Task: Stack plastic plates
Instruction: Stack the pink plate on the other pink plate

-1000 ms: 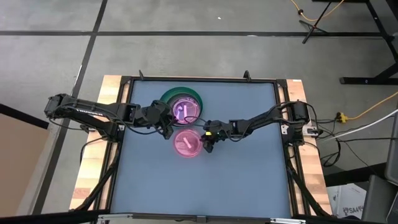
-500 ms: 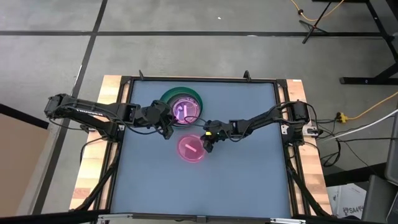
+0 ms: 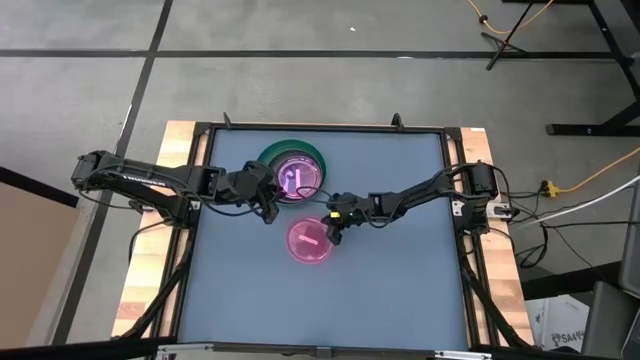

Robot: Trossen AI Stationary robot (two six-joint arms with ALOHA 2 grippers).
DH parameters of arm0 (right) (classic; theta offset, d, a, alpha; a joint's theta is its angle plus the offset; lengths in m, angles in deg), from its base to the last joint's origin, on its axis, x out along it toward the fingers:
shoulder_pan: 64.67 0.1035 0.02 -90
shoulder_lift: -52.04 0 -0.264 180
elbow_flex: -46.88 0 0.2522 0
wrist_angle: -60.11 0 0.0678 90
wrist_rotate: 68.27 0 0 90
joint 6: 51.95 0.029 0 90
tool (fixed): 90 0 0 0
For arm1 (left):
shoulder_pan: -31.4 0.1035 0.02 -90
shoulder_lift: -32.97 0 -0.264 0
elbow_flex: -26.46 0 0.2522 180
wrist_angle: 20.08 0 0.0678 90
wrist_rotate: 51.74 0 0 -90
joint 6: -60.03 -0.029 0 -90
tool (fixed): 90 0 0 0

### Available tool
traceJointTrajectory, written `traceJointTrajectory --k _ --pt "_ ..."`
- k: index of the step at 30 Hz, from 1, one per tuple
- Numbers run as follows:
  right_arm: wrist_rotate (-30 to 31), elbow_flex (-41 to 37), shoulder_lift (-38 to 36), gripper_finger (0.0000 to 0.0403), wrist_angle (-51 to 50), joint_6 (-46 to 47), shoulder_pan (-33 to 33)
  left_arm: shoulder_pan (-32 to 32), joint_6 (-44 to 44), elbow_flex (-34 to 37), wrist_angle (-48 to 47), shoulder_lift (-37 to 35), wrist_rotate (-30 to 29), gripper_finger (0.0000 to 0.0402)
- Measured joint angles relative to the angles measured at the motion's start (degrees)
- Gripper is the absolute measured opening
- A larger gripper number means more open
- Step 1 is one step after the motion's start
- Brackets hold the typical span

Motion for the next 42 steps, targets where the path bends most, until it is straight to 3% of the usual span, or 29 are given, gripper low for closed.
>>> traceJointTrajectory --k 18,32,42 --pt "3.76 0.00 0.00 0.0000 6.07 -4.54 -0.95 0.00 0.00 0.00 -0.02 0.00 0.00 0.0082" --pt "3.37 0.00 -0.46 0.0000 5.76 -9.18 -3.31 -0.01 0.00 0.00 -0.02 0.00 0.01 0.0082" --pt "2.29 0.07 -0.50 0.0000 11.62 -10.22 -4.66 -0.01 0.00 0.00 -0.04 0.00 0.01 0.0082"
